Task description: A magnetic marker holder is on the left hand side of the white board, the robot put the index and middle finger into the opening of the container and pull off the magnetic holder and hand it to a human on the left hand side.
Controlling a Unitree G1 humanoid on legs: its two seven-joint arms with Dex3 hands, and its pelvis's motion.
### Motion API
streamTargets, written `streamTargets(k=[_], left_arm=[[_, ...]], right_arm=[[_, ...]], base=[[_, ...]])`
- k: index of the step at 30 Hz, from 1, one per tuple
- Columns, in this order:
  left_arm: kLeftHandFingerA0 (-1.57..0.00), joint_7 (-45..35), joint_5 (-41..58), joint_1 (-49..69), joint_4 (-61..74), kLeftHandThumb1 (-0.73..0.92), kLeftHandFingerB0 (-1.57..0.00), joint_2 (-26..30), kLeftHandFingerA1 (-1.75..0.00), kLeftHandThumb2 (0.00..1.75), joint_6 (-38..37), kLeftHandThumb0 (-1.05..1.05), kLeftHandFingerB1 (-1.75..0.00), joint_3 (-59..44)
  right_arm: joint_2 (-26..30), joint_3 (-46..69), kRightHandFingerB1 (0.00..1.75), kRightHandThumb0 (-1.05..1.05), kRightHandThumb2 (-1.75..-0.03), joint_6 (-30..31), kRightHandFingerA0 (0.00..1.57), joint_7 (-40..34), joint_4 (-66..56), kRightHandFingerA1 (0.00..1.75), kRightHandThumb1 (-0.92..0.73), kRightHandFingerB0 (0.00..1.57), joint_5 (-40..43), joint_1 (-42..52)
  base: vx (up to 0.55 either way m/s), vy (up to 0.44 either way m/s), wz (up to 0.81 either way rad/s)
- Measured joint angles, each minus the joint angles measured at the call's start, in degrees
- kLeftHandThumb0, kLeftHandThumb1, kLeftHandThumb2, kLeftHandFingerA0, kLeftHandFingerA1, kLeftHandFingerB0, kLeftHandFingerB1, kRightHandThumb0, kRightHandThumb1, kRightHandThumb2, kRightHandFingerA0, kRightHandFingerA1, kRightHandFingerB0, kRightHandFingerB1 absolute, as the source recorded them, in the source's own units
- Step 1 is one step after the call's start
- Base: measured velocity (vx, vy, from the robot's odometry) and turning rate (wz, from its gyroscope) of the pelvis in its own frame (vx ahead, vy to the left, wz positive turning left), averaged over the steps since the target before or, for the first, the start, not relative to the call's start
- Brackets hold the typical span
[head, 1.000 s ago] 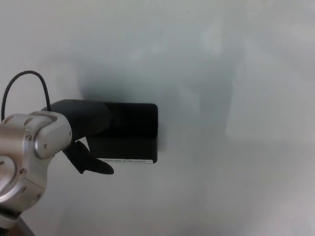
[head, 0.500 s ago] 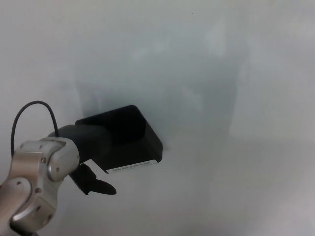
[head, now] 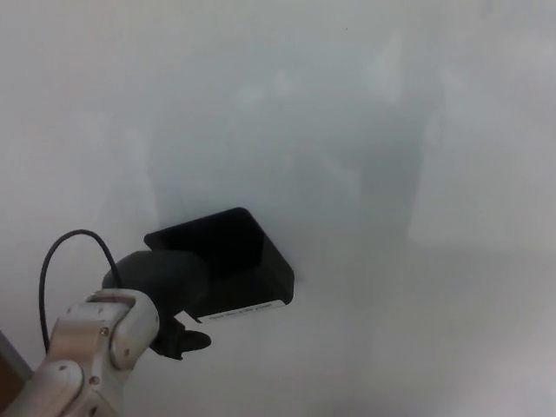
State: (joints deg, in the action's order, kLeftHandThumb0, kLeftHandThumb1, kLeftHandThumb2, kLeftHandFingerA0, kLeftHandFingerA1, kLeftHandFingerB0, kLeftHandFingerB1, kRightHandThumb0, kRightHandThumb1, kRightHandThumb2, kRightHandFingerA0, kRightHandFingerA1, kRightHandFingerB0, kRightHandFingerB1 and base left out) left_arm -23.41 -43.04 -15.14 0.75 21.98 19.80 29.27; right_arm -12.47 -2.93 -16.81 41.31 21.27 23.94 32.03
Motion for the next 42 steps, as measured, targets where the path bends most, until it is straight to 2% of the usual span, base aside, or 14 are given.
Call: streamTargets(k=[1, 2, 3, 4, 10, 13, 16, 17, 23, 25, 29, 33, 36, 42], left_arm=[[-0.62, 1.5, -0.2, 0.2, -0.9, 0.74, -0.65, -0.3, -1.57, 0.58, -0.5, -0.12, -1.17, 0.1], [-0.62, 3.2, -0.3, 0.6, -2.0, 0.74, -0.65, -0.8, -1.57, 0.58, -1.3, -0.12, -1.17, 0.1], [-0.63, 4.4, -0.3, 0.9, -2.9, 0.8, -0.53, -1.3, -1.63, 0.6, -1.9, -0.14, -1.38, 0.1], [-0.69, 5.9, -0.3, 1.3, -3.9, 0.74, -0.76, -1.8, -1.43, 0.72, -2.5, -0.17, -1.03, -0.1], [-0.71, 11.5, 1.8, 2.6, -8.6, 0.73, -0.79, -5.2, -1.44, 0.82, -5.9, -0.18, -0.97, -3.8], [-0.74, 11.8, 3.6, 2.9, -9.6, 0.75, -0.75, -6.8, -1.54, 1.0, -6.0, -0.13, -1.1, -6.0], [-0.72, 10.4, 6.1, 2.5, -9.5, 0.71, -0.6, -7.5, -1.75, 0.97, -6.0, -0.24, -1.29, -8.4], [-0.7, 10.3, 6.3, 2.4, -9.5, 0.7, -0.63, -7.5, -1.71, 1.0, -6.0, -0.11, -1.31, -8.5], [-0.63, 6.0, 11.0, 1.1, -9.5, 0.73, -0.52, -7.5, -1.75, 0.93, -6.2, -0.11, -1.45, -11.5], [-0.57, 5.0, 12.0, 1.0, -9.7, 0.72, -0.41, -7.5, -1.75, 0.83, -6.2, -0.17, -1.64, -11.9], [-0.54, 0.8, 15.6, 0.9, -10.2, 0.74, -0.49, -7.7, -1.75, 0.74, -5.4, -0.18, -1.53, -13.2], [-0.54, -4.2, 19.5, 2.0, -11.6, 0.82, -0.45, -7.9, -1.75, 0.66, -3.1, -0.2, -1.66, -15.0], [-0.71, -6.5, 21.5, 2.5, -12.1, 0.73, -0.6, -8.1, -1.75, 0.71, -2.0, -0.16, -1.53, -16.1], [-0.82, -13.5, 28.7, 4.4, -12.4, 0.73, -0.69, -10.1, -1.68, 0.63, 2.1, -0.2, -1.43, -19.8]], right_arm=[[0.0, -0.1, 0.45, -0.63, -0.63, 0.1, 0.85, 0.0, 0.0, 0.51, -0.71, 0.72, 0.0, 0.0], [0.0, -0.1, 0.45, -0.63, -0.63, 0.1, 0.85, 0.0, 0.0, 0.51, -0.71, 0.72, 0.0, 0.0], [0.0, -0.1, 0.45, -0.63, -0.63, 0.1, 0.86, -0.1, 0.0, 0.52, -0.72, 0.72, 0.0, 0.0], [0.0, -0.1, 0.46, -0.63, -0.63, 0.1, 0.88, -0.1, 0.0, 0.52, -0.72, 0.73, 0.0, 0.0], [0.1, 0.0, 0.45, -0.62, -0.63, 0.1, 0.87, -0.1, 0.0, 0.52, -0.71, 0.72, 0.1, -0.2], [0.2, 0.0, 0.44, -0.61, -0.63, 0.1, 0.89, -0.1, 0.0, 0.51, -0.72, 0.74, 0.1, -0.2], [0.2, -0.1, 0.46, -0.62, -0.63, 0.1, 0.89, -0.1, 0.0, 0.51, -0.71, 0.72, 0.1, -0.3], [0.2, -0.1, 0.46, -0.64, -0.63, 0.1, 0.89, -0.1, 0.0, 0.52, -0.72, 0.71, 0.1, -0.3], [0.0, -0.3, 0.46, -0.61, -0.63, 0.2, 0.87, -0.1, 0.0, 0.53, -0.74, 0.7, 0.1, -0.5], [-0.1, -0.3, 0.45, -0.61, -0.63, 0.2, 0.88, -0.1, 0.0, 0.52, -0.72, 0.72, 0.1, -0.6], [-0.1, -0.3, 0.45, -0.61, -0.63, 0.2, 0.88, -0.1, 0.0, 0.52, -0.72, 0.71, 0.1, -0.8], [-0.1, -0.3, 0.46, -0.63, -0.63, 0.2, 0.88, -0.1, 0.0, 0.52, -0.72, 0.7, 0.1, -1.0], [-0.1, -0.4, 0.46, -0.62, -0.63, 0.2, 0.9, -0.1, 0.0, 0.52, -0.73, 0.7, 0.1, -1.2], [-0.1, -0.6, 0.45, -0.63, -0.63, 0.2, 0.89, -0.1, 0.0, 0.52, -0.72, 0.7, 0.1, -1.6]], base=[[0.0, 0.0, 0.0], [0.0, 0.0, 0.0], [0.0, 0.0, 0.0], [0.0, 0.0, 0.0], [0.0, 0.0, 0.0], [0.0, 0.0, 0.0], [0.0, 0.0, 0.0], [0.0, 0.0, 0.0], [0.0, 0.0, 0.0], [0.0, 0.0, 0.0], [0.0, 0.0, 0.02], [0.0, 0.0, 0.02], [0.0, 0.0, 0.0], [0.0, 0.0, 0.0]])
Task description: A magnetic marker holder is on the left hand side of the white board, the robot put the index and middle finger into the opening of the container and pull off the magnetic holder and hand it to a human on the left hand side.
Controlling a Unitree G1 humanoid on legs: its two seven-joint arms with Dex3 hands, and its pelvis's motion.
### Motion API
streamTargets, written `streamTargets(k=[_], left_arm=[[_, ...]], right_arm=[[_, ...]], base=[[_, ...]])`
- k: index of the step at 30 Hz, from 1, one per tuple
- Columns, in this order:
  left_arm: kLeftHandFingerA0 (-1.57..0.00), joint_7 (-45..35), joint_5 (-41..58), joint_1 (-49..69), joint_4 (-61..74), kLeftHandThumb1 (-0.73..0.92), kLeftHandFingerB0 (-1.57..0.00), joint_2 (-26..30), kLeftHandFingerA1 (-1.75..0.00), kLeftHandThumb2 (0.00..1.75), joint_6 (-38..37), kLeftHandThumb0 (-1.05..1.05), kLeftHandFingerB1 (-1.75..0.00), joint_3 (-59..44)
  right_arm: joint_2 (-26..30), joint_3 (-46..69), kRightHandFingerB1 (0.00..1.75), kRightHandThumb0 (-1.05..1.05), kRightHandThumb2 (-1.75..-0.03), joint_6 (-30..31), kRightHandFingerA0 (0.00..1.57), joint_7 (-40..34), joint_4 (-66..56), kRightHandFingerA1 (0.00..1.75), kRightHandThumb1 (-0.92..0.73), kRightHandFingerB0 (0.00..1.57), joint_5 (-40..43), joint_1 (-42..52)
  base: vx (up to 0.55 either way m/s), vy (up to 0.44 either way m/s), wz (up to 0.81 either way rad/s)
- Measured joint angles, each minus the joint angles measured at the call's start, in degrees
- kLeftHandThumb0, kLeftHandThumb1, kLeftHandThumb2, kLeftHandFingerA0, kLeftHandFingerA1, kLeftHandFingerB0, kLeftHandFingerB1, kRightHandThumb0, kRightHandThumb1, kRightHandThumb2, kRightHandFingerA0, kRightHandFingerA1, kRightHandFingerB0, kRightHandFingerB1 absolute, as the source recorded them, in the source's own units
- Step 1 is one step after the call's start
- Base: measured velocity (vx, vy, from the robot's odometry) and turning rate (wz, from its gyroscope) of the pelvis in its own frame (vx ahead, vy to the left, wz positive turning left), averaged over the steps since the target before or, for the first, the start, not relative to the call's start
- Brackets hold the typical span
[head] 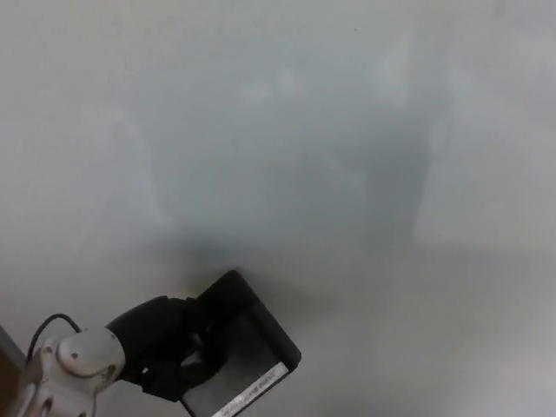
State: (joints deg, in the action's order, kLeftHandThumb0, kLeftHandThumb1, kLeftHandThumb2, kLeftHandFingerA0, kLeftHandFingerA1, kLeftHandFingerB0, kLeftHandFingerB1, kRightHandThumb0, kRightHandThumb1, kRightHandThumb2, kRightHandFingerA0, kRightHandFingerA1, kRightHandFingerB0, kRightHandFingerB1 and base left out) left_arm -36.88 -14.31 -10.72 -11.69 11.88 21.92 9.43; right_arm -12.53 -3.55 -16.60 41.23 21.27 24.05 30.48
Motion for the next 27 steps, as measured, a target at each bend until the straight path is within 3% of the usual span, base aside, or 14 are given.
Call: streamTargets(k=[2, 3, 4, 8, 13, 14, 20, 21, 22, 23, 24, 25, 26, 27], left_arm=[[-0.79, -1.8, 2.1, 1.0, 0.0, 0.73, -0.7, -1.1, -1.65, 0.65, 1.3, -0.25, -1.39, -1.1], [-0.86, -2.6, 3.1, 1.5, 0.1, 0.68, -0.77, -1.6, -1.63, 0.65, 1.8, -0.33, -1.14, -1.5], [-0.86, -3.6, 4.6, 2.3, 0.2, 0.68, -0.77, -2.4, -1.63, 0.65, 2.7, -0.33, -1.14, -2.2], [-1.05, -6.0, 8.0, 4.7, 0.8, 0.6, -0.85, -4.4, -1.17, 0.59, 4.4, -0.46, -0.69, -3.8], [-0.94, -8.4, 12.5, 9.0, 2.8, 0.64, -0.75, -7.2, -0.94, 0.59, 6.3, -0.41, -0.62, -6.1], [-0.87, -8.9, 13.4, 10.0, 3.2, 0.68, -0.68, -7.6, -1.03, 0.6, 6.7, -0.39, -0.64, -6.6], [-0.93, -10.6, 19.4, 15.8, 6.0, 0.7, -0.72, -9.3, -0.91, 0.61, 8.9, -0.48, -0.74, -11.2], [-0.88, -10.8, 20.4, 16.7, 6.5, 0.63, -0.67, -9.5, -0.95, 1.06, 9.2, -0.39, -0.86, -12.1], [-0.88, -10.9, 21.0, 17.2, 6.8, 0.79, -0.64, -9.5, -1.05, 0.64, 9.4, -0.48, -0.91, -12.6], [-0.88, -10.9, 22.2, 18.3, 7.4, 0.79, -0.64, -9.5, -1.05, 0.64, 9.7, -0.48, -0.91, -13.6], [-0.87, -11.0, 22.7, 18.8, 7.7, 0.6, -0.72, -9.5, -0.98, 1.03, 9.8, -0.42, -0.85, -14.1], [-0.87, -11.0, 23.5, 19.4, 8.0, 0.6, -0.72, -9.5, -0.98, 1.03, 10.1, -0.42, -0.85, -14.8], [-0.85, -11.1, 25.0, 20.6, 8.8, 0.81, -0.66, -9.5, -1.1, 0.64, 10.5, -0.46, -0.81, -16.1], [-0.85, -11.1, 25.6, 21.1, 9.1, 0.81, -0.66, -9.5, -1.1, 0.64, 10.6, -0.46, -0.81, -16.7]], right_arm=[[0.0, -0.1, 0.45, -0.63, -0.63, 0.0, 0.89, 0.0, 0.0, 0.51, -0.72, 0.7, 0.0, -0.1], [0.0, -0.1, 0.46, -0.62, -0.63, 0.0, 0.89, 0.0, 0.0, 0.5, -0.72, 0.69, 0.0, -0.1], [0.0, -0.1, 0.46, -0.62, -0.63, 0.0, 0.89, 0.0, 0.0, 0.5, -0.72, 0.69, 0.0, -0.1], [0.0, -0.2, 0.47, -0.62, -0.63, 0.0, 0.9, 0.0, 0.1, 0.52, -0.72, 0.68, 0.0, -0.2], [0.0, -0.3, 0.47, -0.61, -0.63, 0.0, 0.89, 0.0, 0.1, 0.51, -0.72, 0.69, 0.0, -0.6], [0.0, -0.3, 0.46, -0.6, -0.63, 0.0, 0.88, 0.0, 0.1, 0.52, -0.74, 0.68, 0.0, -0.6], [0.0, -0.4, 0.45, -0.58, -0.63, 0.1, 0.88, 0.0, 0.4, 0.5, -0.73, 0.68, 0.0, -0.8], [0.0, -0.4, 0.46, -0.59, -0.63, 0.1, 0.9, 0.0, 0.5, 0.51, -0.73, 0.7, 0.0, -0.8], [0.0, -0.4, 0.46, -0.59, -0.63, 0.1, 0.9, 0.0, 0.5, 0.51, -0.73, 0.7, 0.0, -0.8], [0.0, -0.4, 0.46, -0.59, -0.63, 0.1, 0.9, 0.0, 0.6, 0.51, -0.73, 0.7, 0.0, -0.8], [0.0, -0.4, 0.48, -0.6, -0.63, 0.1, 0.89, 0.0, 0.6, 0.52, -0.73, 0.69, 0.0, -0.8], [0.0, -0.4, 0.48, -0.6, -0.63, 0.1, 0.89, 0.0, 0.6, 0.52, -0.73, 0.69, 0.0, -0.8], [0.0, -0.4, 0.48, -0.61, -0.63, 0.1, 0.88, 0.0, 0.7, 0.52, -0.72, 0.68, 0.0, -0.8], [0.0, -0.4, 0.48, -0.61, -0.63, 0.1, 0.88, 0.0, 0.7, 0.52, -0.72, 0.68, 0.0, -0.8]], base=[[0.0, 0.0, 0.0], [0.0, 0.0, 0.0], [0.0, 0.0, 0.0], [0.0, 0.0, 0.0], [0.0, 0.0, 0.0], [0.0, 0.0, 0.0], [0.0, 0.0, 0.0], [0.0, 0.0, 0.0], [0.0, 0.0, 0.0], [0.0, 0.0, 0.0], [0.0, 0.0, 0.0], [0.0, 0.0, 0.0], [0.0, 0.0, 0.0], [0.0, 0.0, 0.0]])
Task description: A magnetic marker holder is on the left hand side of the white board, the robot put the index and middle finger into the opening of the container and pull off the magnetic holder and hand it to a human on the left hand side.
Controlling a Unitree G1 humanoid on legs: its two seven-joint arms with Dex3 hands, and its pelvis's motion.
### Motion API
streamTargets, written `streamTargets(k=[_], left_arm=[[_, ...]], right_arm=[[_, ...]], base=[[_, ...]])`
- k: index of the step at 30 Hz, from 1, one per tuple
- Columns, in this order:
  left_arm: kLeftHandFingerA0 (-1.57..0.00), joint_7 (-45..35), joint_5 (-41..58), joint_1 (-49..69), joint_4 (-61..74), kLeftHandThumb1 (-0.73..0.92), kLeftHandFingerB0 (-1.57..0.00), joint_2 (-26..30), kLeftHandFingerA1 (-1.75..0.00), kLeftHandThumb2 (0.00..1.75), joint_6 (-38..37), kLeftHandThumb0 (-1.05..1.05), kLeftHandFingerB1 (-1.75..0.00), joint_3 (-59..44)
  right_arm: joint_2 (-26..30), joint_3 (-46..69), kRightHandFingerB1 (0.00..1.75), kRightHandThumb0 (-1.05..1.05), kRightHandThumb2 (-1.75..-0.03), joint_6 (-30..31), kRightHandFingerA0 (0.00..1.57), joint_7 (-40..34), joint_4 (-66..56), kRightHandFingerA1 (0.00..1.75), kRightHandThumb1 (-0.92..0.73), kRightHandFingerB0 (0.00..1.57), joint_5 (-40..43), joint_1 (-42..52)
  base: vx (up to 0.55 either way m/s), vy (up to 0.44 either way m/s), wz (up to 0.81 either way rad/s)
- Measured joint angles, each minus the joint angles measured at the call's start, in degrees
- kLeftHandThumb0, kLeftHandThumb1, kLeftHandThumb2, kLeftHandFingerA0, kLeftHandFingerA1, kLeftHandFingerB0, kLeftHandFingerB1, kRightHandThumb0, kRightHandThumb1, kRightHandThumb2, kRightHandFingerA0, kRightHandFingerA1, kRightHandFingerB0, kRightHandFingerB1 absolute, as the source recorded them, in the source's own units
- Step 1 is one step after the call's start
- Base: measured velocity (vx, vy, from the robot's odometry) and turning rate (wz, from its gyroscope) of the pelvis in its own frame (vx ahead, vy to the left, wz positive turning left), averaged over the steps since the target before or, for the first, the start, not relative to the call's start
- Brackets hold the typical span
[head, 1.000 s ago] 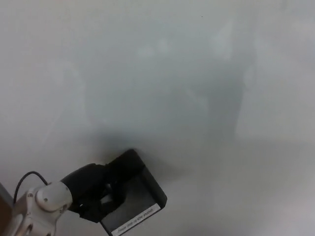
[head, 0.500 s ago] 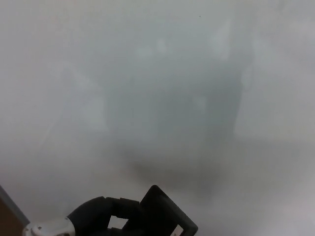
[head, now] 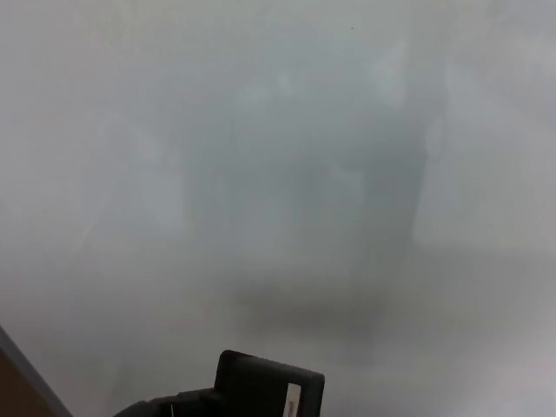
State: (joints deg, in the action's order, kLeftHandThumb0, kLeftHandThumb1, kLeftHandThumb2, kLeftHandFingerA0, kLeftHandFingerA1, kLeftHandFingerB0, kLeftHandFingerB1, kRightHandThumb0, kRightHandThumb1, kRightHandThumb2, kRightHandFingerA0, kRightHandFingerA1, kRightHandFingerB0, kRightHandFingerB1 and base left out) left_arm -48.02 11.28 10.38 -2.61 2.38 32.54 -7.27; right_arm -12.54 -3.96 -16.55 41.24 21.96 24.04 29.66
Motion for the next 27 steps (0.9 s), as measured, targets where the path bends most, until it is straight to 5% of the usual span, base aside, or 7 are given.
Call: streamTargets(k=[7, 14, 16, 19, 21, 24, 27], left_arm=[[-0.87, -0.1, 6.4, 4.0, 2.8, 0.64, -0.66, 0.2, -1.03, 1.05, 0.8, -0.37, -0.84, -7.1], [-0.88, -0.1, 12.0, 6.9, 3.7, 0.67, -0.67, 1.5, -1.1, 1.05, 1.4, -0.35, -0.89, -14.1], [-0.73, -0.1, 14.1, 8.0, 4.0, 0.83, -0.57, 2.0, -1.24, 0.65, 1.5, -0.38, -0.98, -16.7], [-0.83, -0.1, 16.7, 9.5, 4.1, 0.65, -0.65, 2.5, -1.1, 1.03, 1.8, -0.37, -0.89, -20.2], [-0.72, -0.2, 18.5, 10.6, 4.1, 0.78, -0.59, 2.8, -1.28, 0.63, 2.0, -0.36, -0.97, -22.6], [-0.78, -0.2, 20.9, 12.2, 4.1, 0.67, -0.59, 3.2, -0.99, 1.06, 2.2, -0.36, -0.84, -26.0], [-0.73, -0.2, 23.6, 13.7, 4.1, 0.84, -0.53, 3.9, -1.18, 0.65, 2.6, -0.42, -0.83, -29.8]], right_arm=[[0.0, -0.1, 0.46, -0.58, -0.64, 0.0, 0.9, 0.0, 0.1, 0.51, -0.74, 0.7, 0.0, 0.0], [0.0, -0.1, 0.47, -0.6, -0.63, 0.0, 0.88, 0.0, 0.1, 0.52, -0.73, 0.7, 0.0, 0.0], [0.0, -0.1, 0.46, -0.58, -0.64, 0.0, 0.92, 0.0, 0.1, 0.5, -0.74, 0.73, 0.0, -0.1], [0.0, -0.1, 0.46, -0.59, -0.64, 0.0, 0.91, 0.0, 0.1, 0.5, -0.73, 0.71, 0.0, -0.1], [0.0, -0.2, 0.45, -0.59, -0.63, 0.0, 0.9, 0.0, 0.1, 0.5, -0.73, 0.72, 0.0, -0.1], [0.0, -0.2, 0.47, -0.6, -0.63, 0.0, 0.88, 0.0, 0.1, 0.51, -0.73, 0.7, 0.0, -0.1], [0.0, -0.2, 0.46, -0.6, -0.63, 0.0, 0.89, 0.0, 0.1, 0.51, -0.73, 0.71, 0.0, -0.1]], base=[[0.0, 0.0, 0.0], [0.0, 0.0, 0.0], [0.0, 0.0, 0.0], [0.0, 0.0, 0.0], [0.0, 0.0, 0.0], [0.0, 0.0, 0.0], [0.0, 0.0, 0.0]])
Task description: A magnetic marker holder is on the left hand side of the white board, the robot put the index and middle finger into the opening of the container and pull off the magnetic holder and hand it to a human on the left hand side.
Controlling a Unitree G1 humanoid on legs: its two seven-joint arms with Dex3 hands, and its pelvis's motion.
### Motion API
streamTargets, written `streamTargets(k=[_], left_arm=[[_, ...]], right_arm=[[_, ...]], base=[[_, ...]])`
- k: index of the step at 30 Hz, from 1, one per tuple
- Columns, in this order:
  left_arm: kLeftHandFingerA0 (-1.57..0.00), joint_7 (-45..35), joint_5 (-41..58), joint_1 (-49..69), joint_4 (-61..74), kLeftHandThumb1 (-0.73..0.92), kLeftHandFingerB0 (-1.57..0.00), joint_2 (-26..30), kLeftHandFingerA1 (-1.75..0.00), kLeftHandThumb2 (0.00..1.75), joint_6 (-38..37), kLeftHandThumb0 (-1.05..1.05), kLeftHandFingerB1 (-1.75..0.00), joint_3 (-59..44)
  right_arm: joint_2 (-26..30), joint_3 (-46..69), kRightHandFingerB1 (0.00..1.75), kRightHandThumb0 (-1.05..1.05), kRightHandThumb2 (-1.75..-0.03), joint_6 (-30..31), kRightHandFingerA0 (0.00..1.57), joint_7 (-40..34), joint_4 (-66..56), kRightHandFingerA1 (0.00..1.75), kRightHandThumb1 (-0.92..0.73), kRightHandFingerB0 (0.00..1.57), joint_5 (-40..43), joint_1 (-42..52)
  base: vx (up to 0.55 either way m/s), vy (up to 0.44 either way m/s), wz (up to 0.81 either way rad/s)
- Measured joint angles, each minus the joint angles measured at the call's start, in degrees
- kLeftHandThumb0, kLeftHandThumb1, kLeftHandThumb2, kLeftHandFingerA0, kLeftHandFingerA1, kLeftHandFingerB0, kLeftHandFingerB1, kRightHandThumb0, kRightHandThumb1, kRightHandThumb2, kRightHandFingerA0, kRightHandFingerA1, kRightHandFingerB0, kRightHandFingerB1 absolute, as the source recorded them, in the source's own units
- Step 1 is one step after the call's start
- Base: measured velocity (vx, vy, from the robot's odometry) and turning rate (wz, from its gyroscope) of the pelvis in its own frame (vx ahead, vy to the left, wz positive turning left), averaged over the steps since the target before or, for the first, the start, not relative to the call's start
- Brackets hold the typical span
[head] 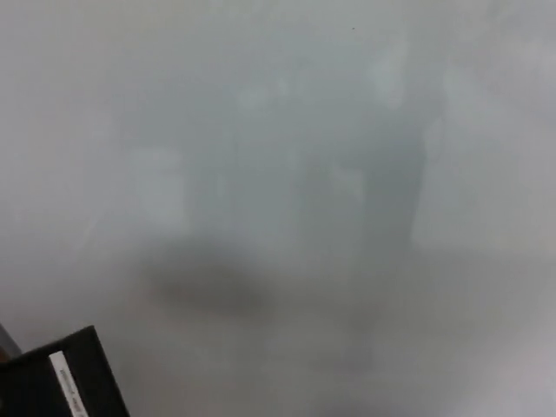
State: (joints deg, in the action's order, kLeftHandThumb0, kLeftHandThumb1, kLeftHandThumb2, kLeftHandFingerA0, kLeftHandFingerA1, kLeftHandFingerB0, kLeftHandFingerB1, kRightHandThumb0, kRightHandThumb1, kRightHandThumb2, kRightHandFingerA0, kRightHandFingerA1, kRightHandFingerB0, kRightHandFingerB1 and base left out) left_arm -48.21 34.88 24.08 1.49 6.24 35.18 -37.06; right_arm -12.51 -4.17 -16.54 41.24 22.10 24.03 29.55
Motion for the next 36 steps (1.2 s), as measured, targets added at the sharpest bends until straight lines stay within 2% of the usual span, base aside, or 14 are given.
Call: streamTargets(k=[2, 3, 4, 5, 6, 9, 10, 14, 20, 24, 25, 30, 31, 36], left_arm=[[-0.73, 0.0, 1.6, 0.8, 0.0, 0.84, -0.53, 0.4, -1.18, 0.65, 0.1, -0.42, -0.83, -2.0], [-0.83, 0.0, 2.7, 1.5, 0.0, 0.67, -0.62, 0.7, -1.08, 1.05, 0.3, -0.37, -0.83, -3.4], [-0.72, 0.0, 3.2, 1.7, 0.0, 0.82, -0.57, 0.8, -1.5, 0.67, 0.4, -0.39, -1.0, -4.1], [-0.72, -0.1, 3.9, 2.0, 0.0, 0.82, -0.57, 0.9, -1.5, 0.67, 0.5, -0.39, -1.0, -4.9], [-0.77, -0.1, 4.7, 2.5, 0.0, 0.8, -0.6, 1.0, -1.51, 0.63, 0.6, -0.37, -1.08, -6.0], [-0.78, -0.1, 7.0, 3.7, 0.0, 0.8, -0.58, 1.3, -1.51, 0.63, 1.1, -0.37, -1.12, -8.8], [-0.85, -0.2, 7.8, 4.0, 0.0, 0.65, -0.66, 1.4, -1.1, 1.03, 1.1, -0.38, -0.92, -9.7], [-0.87, -0.2, 11.2, 5.2, 0.0, 0.63, -0.66, 1.9, -1.1, 1.02, 1.6, -0.37, -0.87, -13.6], [-0.89, -0.2, 16.3, 6.3, 0.0, 0.63, -0.71, 2.7, -1.13, 1.0, 2.2, -0.38, -0.91, -18.8], [-0.85, -0.2, 18.9, 6.8, 0.0, 0.66, -0.65, 2.9, -1.1, 1.04, 2.5, -0.39, -0.87, -21.3], [-0.77, -0.2, 19.9, 6.9, 0.0, 0.83, -0.57, 3.0, -1.21, 0.65, 2.8, -0.41, -0.94, -22.2], [-0.74, -0.3, 24.0, 7.3, 0.0, 0.83, -0.56, 3.0, -1.28, 0.65, 3.2, -0.4, -1.02, -25.4], [-0.84, -0.4, 25.1, 7.4, 0.0, 0.65, -0.64, 3.1, -1.08, 1.04, 3.4, -0.37, -0.9, -26.3], [-0.9, -0.5, 28.8, 7.4, 0.0, 0.63, -0.7, 3.1, -1.19, 0.97, 3.9, -0.42, -0.96, -28.8]], right_arm=[[0.0, 0.0, 0.46, -0.6, -0.63, 0.0, 0.89, 0.0, 0.0, 0.51, -0.73, 0.71, 0.0, 0.0], [0.0, 0.0, 0.47, -0.6, -0.63, 0.0, 0.9, 0.0, 0.0, 0.52, -0.73, 0.7, 0.0, 0.0], [0.0, 0.0, 0.48, -0.59, -0.63, 0.0, 0.91, 0.0, 0.0, 0.52, -0.73, 0.72, 0.0, 0.0], [0.0, 0.0, 0.48, -0.59, -0.63, 0.0, 0.91, 0.0, 0.0, 0.52, -0.73, 0.72, 0.0, 0.0], [0.0, 0.0, 0.46, -0.59, -0.63, 0.0, 0.9, 0.0, 0.0, 0.51, -0.73, 0.72, 0.0, 0.0], [0.0, 0.0, 0.48, -0.59, -0.63, 0.0, 0.91, 0.0, 0.1, 0.52, -0.73, 0.72, 0.0, 0.0], [0.0, 0.0, 0.48, -0.59, -0.63, 0.0, 0.91, 0.0, 0.1, 0.52, -0.73, 0.71, 0.0, 0.0], [0.0, 0.0, 0.47, -0.6, -0.63, 0.0, 0.91, 0.0, 0.2, 0.52, -0.73, 0.71, 0.0, 0.0], [0.0, -0.1, 0.47, -0.59, -0.63, 0.0, 0.91, 0.0, 0.2, 0.52, -0.73, 0.72, 0.0, 0.0], [0.0, -0.1, 0.47, -0.6, -0.64, 0.0, 0.92, 0.0, 0.3, 0.52, -0.74, 0.71, 0.0, -0.1], [0.0, -0.1, 0.48, -0.59, -0.63, 0.0, 0.92, 0.0, 0.3, 0.52, -0.73, 0.72, 0.0, -0.1], [0.0, -0.2, 0.48, -0.6, -0.63, 0.0, 0.91, 0.0, 0.3, 0.52, -0.73, 0.72, -0.1, -0.1], [0.0, -0.2, 0.47, -0.6, -0.64, 0.0, 0.92, 0.0, 0.4, 0.52, -0.74, 0.7, -0.1, -0.1], [0.0, -0.2, 0.48, -0.59, -0.63, 0.0, 0.93, 0.0, 0.5, 0.52, -0.72, 0.73, -0.1, -0.2]], base=[[0.0, 0.0, 0.0], [0.0, 0.0, 0.0], [0.0, 0.0, 0.0], [0.0, 0.0, 0.0], [0.0, 0.0, 0.0], [0.0, 0.0, 0.0], [0.0, 0.0, 0.0], [0.0, 0.0, 0.0], [0.0, 0.0, 0.0], [0.0, 0.0, 0.0], [0.0, 0.0, 0.0], [0.0, 0.0, 0.0], [0.0, 0.0, 0.0], [0.0, 0.0, 0.0]])
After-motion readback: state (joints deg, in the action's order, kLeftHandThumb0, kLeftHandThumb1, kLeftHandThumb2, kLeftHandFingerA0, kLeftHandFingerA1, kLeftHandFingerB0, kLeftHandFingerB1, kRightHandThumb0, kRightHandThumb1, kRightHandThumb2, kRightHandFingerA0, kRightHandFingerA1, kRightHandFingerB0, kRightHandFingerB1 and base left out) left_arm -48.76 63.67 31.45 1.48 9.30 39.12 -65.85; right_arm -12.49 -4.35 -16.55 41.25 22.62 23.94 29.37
